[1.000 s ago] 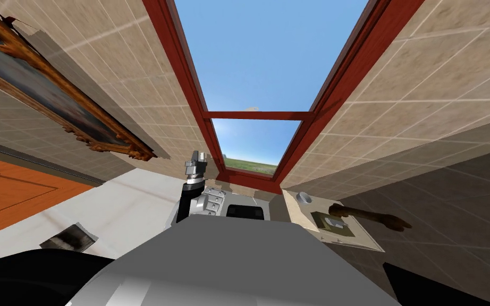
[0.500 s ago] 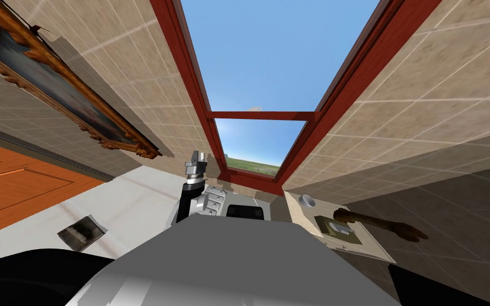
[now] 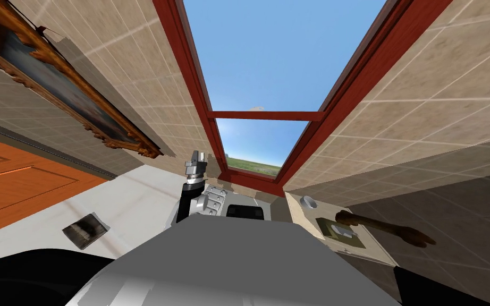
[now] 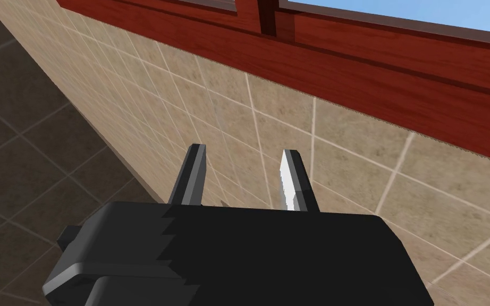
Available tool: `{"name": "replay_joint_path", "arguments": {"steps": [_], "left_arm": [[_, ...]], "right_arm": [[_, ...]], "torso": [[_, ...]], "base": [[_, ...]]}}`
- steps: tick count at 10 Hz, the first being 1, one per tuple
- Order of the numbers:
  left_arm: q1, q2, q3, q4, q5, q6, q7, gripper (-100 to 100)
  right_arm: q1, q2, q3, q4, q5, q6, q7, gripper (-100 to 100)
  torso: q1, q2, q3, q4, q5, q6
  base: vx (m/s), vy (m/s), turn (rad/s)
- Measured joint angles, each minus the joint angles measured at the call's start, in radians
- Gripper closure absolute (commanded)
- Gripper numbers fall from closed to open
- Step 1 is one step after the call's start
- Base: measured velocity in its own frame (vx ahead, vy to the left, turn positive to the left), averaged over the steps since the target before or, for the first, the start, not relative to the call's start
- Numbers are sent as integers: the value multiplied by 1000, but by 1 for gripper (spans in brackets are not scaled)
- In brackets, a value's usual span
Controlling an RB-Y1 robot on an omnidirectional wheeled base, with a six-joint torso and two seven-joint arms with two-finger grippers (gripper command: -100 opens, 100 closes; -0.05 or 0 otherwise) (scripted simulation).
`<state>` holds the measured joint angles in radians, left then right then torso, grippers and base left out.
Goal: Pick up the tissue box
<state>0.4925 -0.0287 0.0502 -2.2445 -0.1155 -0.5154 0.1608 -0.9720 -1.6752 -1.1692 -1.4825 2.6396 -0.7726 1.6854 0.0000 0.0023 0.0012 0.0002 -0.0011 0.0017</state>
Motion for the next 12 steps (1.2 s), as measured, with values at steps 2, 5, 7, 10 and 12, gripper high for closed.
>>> {"name": "replay_joint_path", "arguments": {"steps": [2, 5, 7, 10, 12], "left_arm": [[0, 0, 0, 0, 0, 0, 0, 0], [0, 0, 0, 0, 0, 0, 0, 0], [0, 0, 0, 0, 0, 0, 0, 0], [0, 0, 0, 0, 0, 0, 0, 0], [0, 0, 0, 0, 0, 0, 0, 0]], "right_arm": [[-57, -84, -45, 91, 35, 13, 69, -100], [-95, -93, -70, 57, 113, -8, 101, -100], [-131, -121, -114, 77, 153, -25, 144, -100], [-182, -194, -122, 122, 235, -12, 170, -100], [-185, -196, -123, 112, 298, -20, 166, -100]], "torso": [[0, 0, 0, 0, 0, 1], [0, 0, 0, 0, 0, 0], [0, 0, 0, 0, 0, -1], [0, 0, 0, 0, 0, 0], [0, 0, 0, 0, 0, 0]], "base": [[17, 0, 64], [1, 0, -6], [16, 4, 246], [4, -2, -20], [5, 3, 155]]}}
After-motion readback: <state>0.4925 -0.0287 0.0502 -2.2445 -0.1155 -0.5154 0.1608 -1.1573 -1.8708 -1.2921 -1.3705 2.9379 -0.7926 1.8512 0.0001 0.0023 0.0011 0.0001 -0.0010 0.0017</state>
